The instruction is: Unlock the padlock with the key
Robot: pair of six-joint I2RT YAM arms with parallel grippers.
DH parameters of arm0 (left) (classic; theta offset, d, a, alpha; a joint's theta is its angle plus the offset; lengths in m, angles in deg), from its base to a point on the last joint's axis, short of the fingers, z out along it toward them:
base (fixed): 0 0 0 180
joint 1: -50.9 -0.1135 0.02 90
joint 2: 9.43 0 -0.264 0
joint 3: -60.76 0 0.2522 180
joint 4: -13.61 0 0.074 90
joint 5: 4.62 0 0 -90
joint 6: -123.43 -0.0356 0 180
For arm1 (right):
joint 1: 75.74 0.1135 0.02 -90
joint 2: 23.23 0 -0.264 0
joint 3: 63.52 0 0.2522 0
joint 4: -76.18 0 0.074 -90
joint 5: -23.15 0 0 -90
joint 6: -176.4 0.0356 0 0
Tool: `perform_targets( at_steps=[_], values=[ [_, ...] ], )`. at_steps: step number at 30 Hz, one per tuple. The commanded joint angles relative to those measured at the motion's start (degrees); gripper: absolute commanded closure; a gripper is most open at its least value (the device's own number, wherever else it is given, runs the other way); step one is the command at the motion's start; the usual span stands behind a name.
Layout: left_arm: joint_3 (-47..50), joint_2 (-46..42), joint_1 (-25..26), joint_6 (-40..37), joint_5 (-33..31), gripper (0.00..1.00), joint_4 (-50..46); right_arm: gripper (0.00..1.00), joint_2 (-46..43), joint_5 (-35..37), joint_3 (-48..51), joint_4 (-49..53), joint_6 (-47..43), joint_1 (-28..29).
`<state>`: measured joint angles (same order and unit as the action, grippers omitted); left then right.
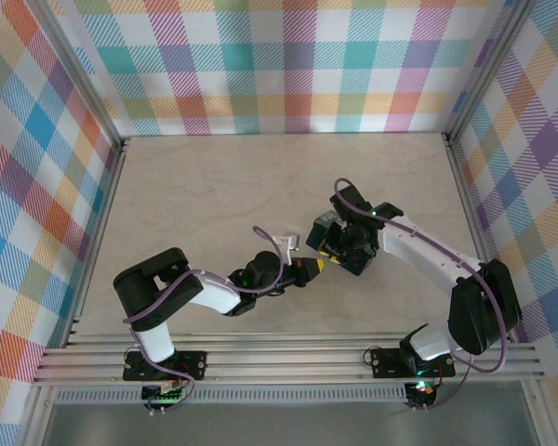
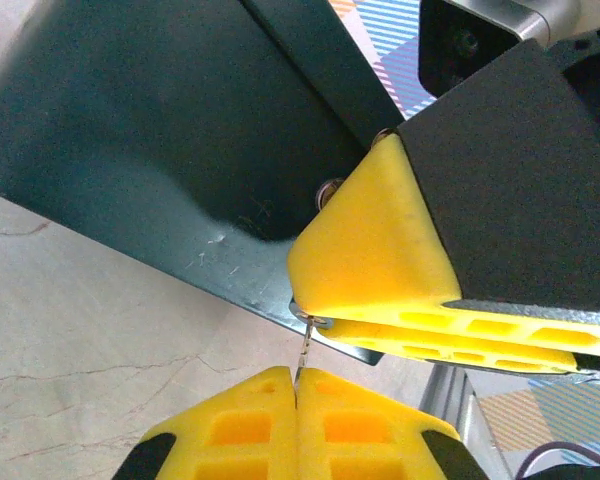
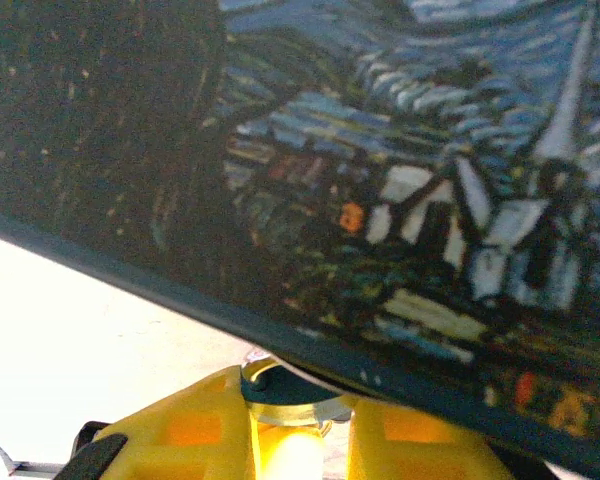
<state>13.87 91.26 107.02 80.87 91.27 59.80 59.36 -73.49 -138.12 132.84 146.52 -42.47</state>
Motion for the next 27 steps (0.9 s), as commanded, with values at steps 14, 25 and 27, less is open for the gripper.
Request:
perform_targets(
  at_steps=[14,25,27],
  values=[
    [-2.36,-5.81,-4.93,-0.03,8.52,1.00,15.98,1.00,-1.77,-2.71,3.22,1.41,2.82,0.20],
    [-0.78,-16.84,2.11,-21.13,-3.54,1.00,-8.56,1.00,-1.21,-1.80,1.52,2.68,2.55,0.21],
    [-1.23,-18.07,2.96,-23.98,-5.23,1.00,-12.11,1.00,-1.11,-1.80,1.26,2.79,2.55,0.21]
  ],
)
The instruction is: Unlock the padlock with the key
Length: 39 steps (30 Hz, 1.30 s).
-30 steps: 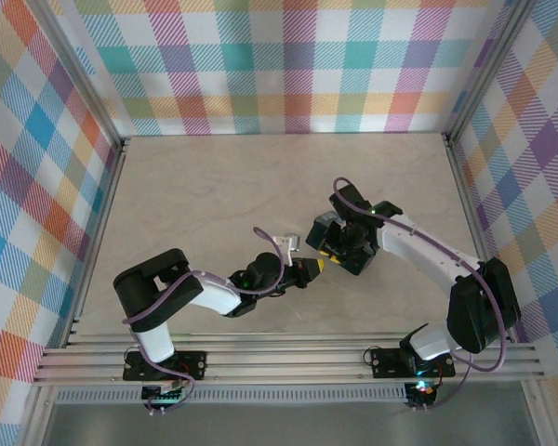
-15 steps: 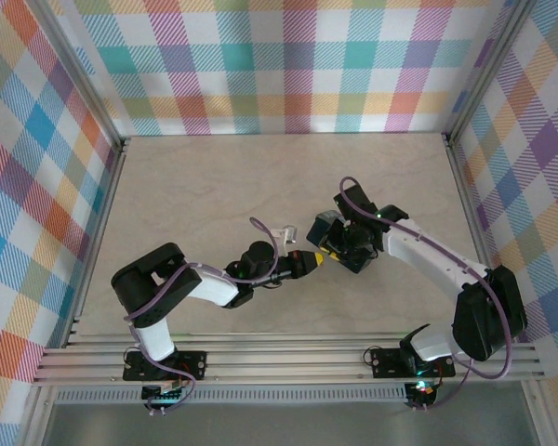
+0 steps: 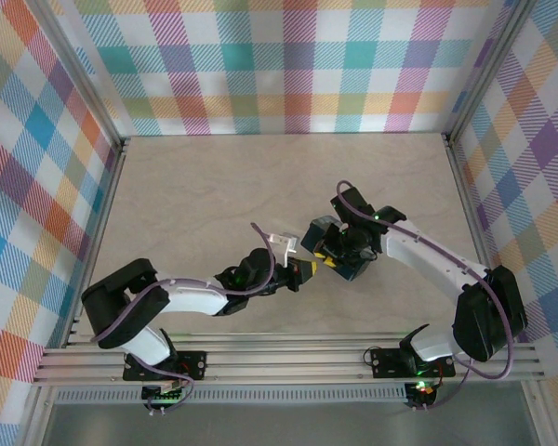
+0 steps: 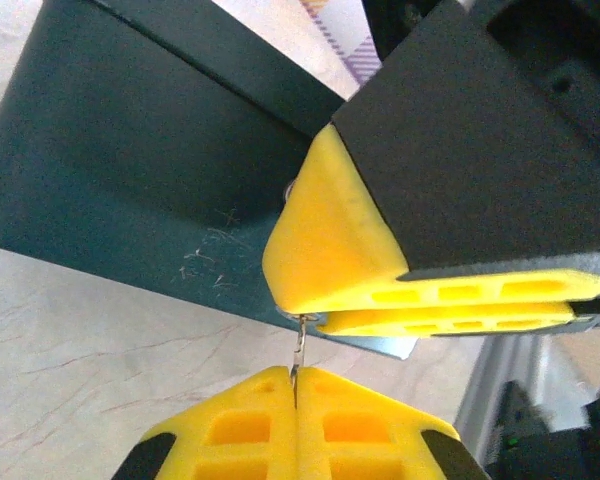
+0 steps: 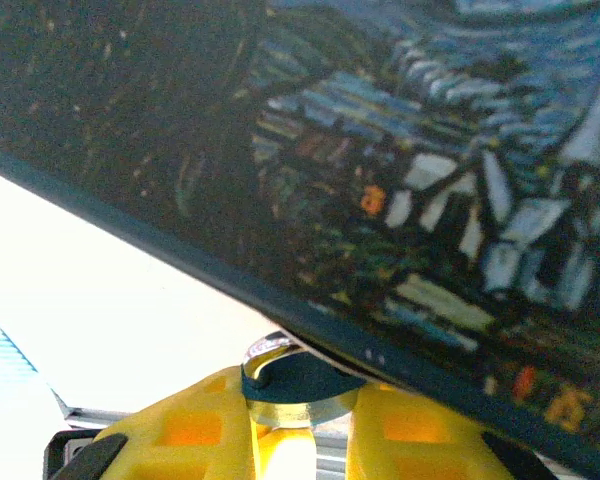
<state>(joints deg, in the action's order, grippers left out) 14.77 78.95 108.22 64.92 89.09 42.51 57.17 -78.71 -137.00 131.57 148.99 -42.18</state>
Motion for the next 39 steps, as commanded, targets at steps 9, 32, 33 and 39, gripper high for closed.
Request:
perform_targets(
  at_steps=[9,32,33,39],
  values=[
    [-0.76,-8.40,4.29,-12.86,-8.30,1.00,2.47,1.00,1.15,3.51,-0.13,3.92,0.80,-0.08],
    [7.09,-10.13,0.23,-2.94,1.39,1.00,10.38,1.00,-0.60,4.15,1.08,3.32,2.40,0.01],
    [6.48,-9.96,0.33,-2.91,1.55,1.00,10.41,1.00,-0.55,3.89,1.18,3.16,2.60,0.10],
    [3.60,-2.93,0.47,3.29,2.59,1.00,20.21,1.00,-0.18,3.08,1.45,1.37,4.27,0.88]
  ],
)
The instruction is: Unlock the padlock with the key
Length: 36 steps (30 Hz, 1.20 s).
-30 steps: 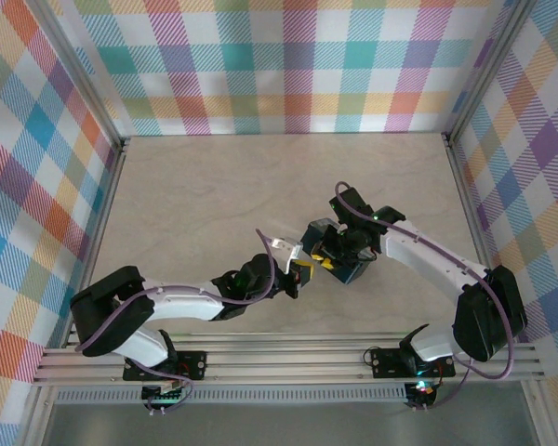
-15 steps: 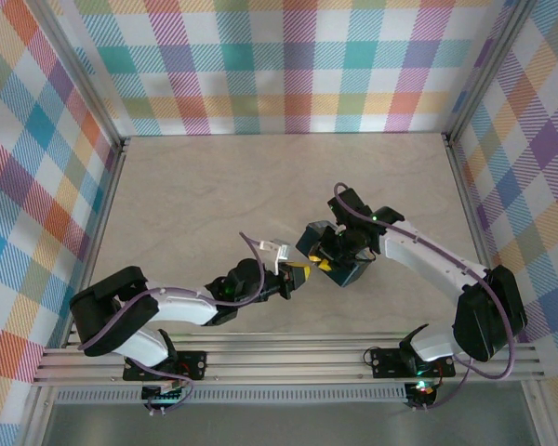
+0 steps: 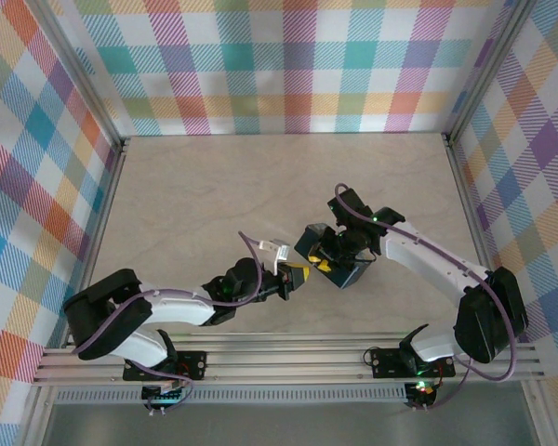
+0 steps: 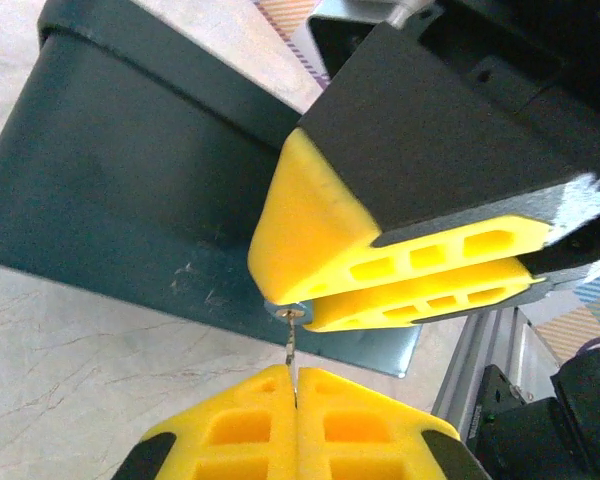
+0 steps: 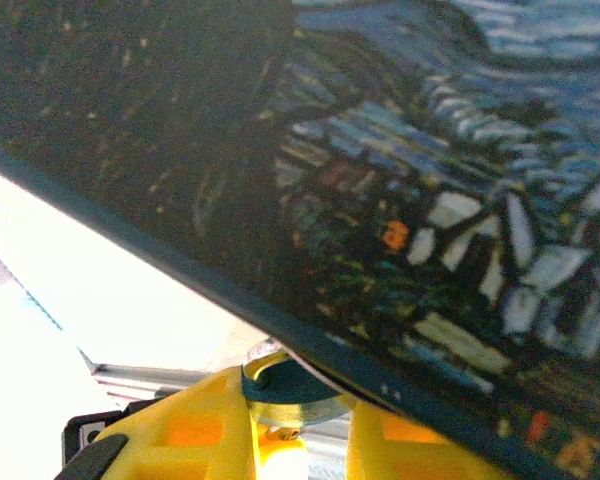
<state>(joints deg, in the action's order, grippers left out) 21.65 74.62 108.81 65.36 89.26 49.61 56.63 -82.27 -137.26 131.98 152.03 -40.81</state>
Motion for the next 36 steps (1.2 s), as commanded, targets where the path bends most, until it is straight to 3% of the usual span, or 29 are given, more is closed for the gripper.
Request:
perform_targets(
  at_steps=[1,7,14,18,22,25,32,36],
  values=[
    [-3.31,2.96,-0.17,4.84,2.05,1.00,15.45,1.00,0.43,6.50,1.63,0.92,1.34,-0.41],
    [-5.28,9.89,-1.19,15.32,1.39,1.00,27.76,1.00,0.78,7.07,1.53,1.97,1.15,0.31],
    [-9.42,11.65,-3.73,20.89,5.26,1.00,27.94,1.00,1.21,6.46,2.18,1.28,1.37,0.53],
    [-11.68,11.28,-3.73,14.05,9.63,1.00,23.60,1.00,1.45,6.61,1.56,1.68,1.26,0.48],
    [-13.13,4.99,-1.48,-2.35,9.65,1.00,6.45,1.00,1.53,7.25,0.26,3.22,0.54,0.14],
    [-12.86,2.13,-0.93,-9.15,7.45,1.00,-2.49,1.00,1.36,6.74,0.44,2.67,0.79,-0.47],
    [-8.50,5.13,-5.91,2.49,11.46,1.00,8.65,1.00,1.14,6.54,1.01,2.08,1.35,-0.81],
    [-8.66,6.04,-6.14,4.13,12.29,1.00,10.54,1.00,1.14,6.68,1.14,2.09,1.54,-0.83]
  ],
)
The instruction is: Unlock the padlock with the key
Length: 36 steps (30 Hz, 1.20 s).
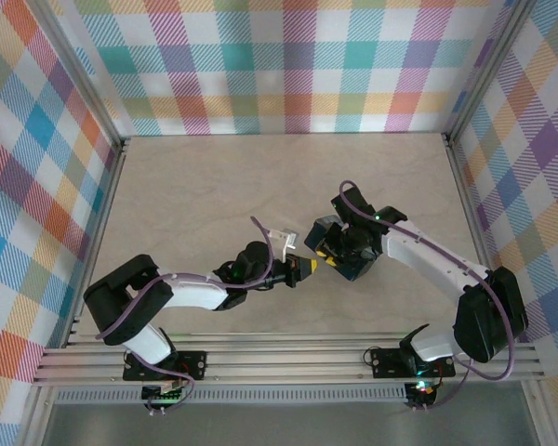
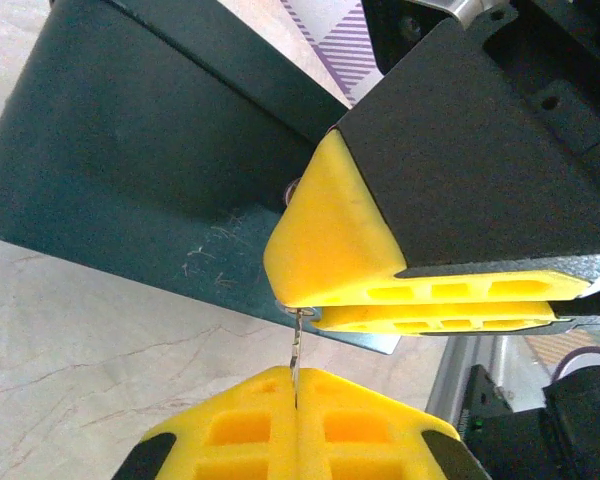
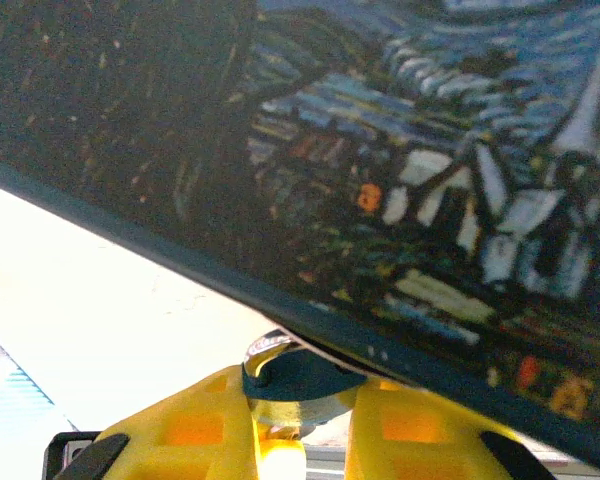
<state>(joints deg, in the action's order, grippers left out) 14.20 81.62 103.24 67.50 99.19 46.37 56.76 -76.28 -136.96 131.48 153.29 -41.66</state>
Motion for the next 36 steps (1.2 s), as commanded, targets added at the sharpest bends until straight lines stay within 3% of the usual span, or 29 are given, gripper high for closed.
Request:
perform_targets(
  at_steps=[1,4,14,23,31,36],
  values=[
    [-1.29,-0.89,-0.50,1.80,2.37,1.00,13.69,1.00,1.05,0.58,0.88,2.45,0.44,0.02],
    [-1.18,-0.95,-0.65,1.99,1.80,1.00,13.41,1.00,1.22,0.60,0.82,2.21,0.69,0.08],
    [2.30,2.48,-4.89,12.51,3.20,0.82,23.87,1.00,0.98,1.69,0.60,2.85,0.96,0.02],
    [4.86,1.50,-7.90,13.93,5.19,0.76,22.80,1.00,0.96,2.44,0.18,3.30,0.96,0.06],
    [4.90,-6.68,-8.13,4.76,8.10,0.75,-2.01,1.00,2.64,7.11,1.85,0.48,-4.21,0.04],
    [2.60,-7.35,-8.18,-0.97,10.32,0.75,-14.81,1.00,5.53,10.72,3.75,-2.35,-8.00,0.20]
  ],
)
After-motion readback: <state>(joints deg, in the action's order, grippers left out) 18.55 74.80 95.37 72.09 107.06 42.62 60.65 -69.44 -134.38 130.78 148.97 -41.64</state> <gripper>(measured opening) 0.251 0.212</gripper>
